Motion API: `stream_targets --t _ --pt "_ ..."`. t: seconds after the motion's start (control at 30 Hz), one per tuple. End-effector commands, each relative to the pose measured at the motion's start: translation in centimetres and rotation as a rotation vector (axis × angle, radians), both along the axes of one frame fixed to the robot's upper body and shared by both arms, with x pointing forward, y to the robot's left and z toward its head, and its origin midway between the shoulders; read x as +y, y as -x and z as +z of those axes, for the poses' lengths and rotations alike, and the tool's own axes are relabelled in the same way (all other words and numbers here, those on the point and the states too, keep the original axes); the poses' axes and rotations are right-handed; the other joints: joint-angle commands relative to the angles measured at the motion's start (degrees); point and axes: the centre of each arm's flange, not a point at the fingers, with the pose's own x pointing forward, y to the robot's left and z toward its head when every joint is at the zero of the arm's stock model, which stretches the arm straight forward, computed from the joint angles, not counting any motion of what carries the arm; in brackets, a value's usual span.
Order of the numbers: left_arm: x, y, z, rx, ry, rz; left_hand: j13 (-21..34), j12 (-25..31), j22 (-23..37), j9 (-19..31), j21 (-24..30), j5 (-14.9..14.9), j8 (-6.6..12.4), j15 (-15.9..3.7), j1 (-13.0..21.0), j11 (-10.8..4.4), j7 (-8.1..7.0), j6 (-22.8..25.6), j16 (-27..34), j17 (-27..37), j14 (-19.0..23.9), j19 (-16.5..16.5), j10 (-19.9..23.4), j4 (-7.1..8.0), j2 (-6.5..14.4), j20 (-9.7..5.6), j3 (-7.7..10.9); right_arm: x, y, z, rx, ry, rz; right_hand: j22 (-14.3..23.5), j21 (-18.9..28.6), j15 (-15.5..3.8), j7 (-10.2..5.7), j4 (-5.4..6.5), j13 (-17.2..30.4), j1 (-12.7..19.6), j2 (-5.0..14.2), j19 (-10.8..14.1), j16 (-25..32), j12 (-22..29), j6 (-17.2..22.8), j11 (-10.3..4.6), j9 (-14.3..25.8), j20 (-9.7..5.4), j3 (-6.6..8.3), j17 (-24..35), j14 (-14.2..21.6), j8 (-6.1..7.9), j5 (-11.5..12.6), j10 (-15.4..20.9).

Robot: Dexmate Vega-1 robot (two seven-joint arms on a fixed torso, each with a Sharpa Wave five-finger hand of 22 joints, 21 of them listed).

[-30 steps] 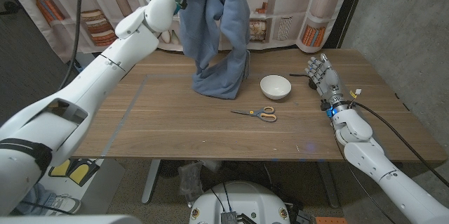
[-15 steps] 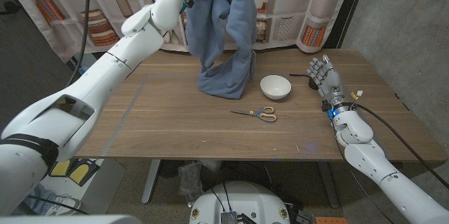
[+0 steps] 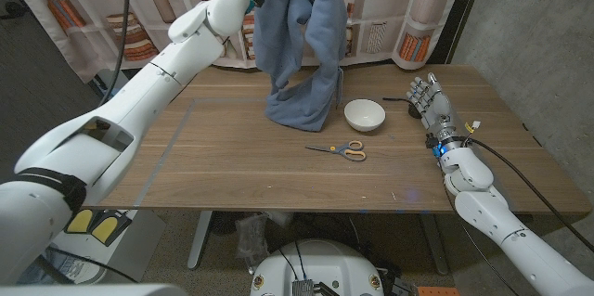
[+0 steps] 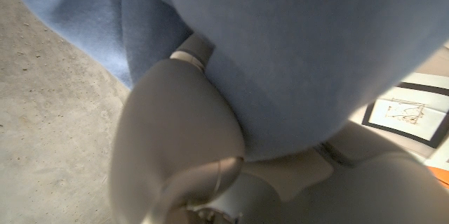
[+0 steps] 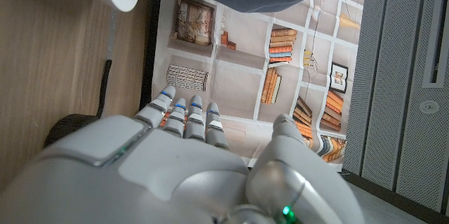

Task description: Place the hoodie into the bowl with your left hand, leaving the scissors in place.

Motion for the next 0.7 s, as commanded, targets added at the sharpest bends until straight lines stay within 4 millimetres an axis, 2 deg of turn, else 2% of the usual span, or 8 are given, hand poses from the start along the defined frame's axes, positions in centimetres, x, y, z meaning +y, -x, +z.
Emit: stream_targets --t 0.03,0.7 --pt "-2.7 -0.9 0.8 0.015 -0.048 -0.035 0.0 -0.2 0.2 0.1 0.3 0.2 0.30 -14.91 0.2 -0.02 0.45 0.8 0.0 20.9 11.0 -0.5 0.7 7.20 0.7 -5.97 7.46 -0.1 0.1 -0.3 -0.001 -0.016 -0.004 0.3 0.1 0.33 0.08 -0.23 0.3 0.7 0.10 0.5 0.1 0.1 0.5 0.16 0.2 0.21 0.05 0.2 0.4 0.11 -0.2 0.6" --pt "-5.9 -1.3 1.9 0.014 -0.102 -0.089 -0.4 -0.5 0.1 -0.4 0.8 0.2 0.43 -14.91 0.2 0.00 0.40 0.9 -0.5 20.8 11.0 -1.0 1.3 7.08 0.6 -5.93 7.63 -0.3 0.3 -0.3 -0.004 -0.024 -0.011 0.3 0.1 0.27 0.12 -0.27 0.3 0.6 0.13 0.5 0.1 0.1 0.5 0.11 0.2 0.16 0.00 0.2 0.4 0.08 -0.2 0.6"
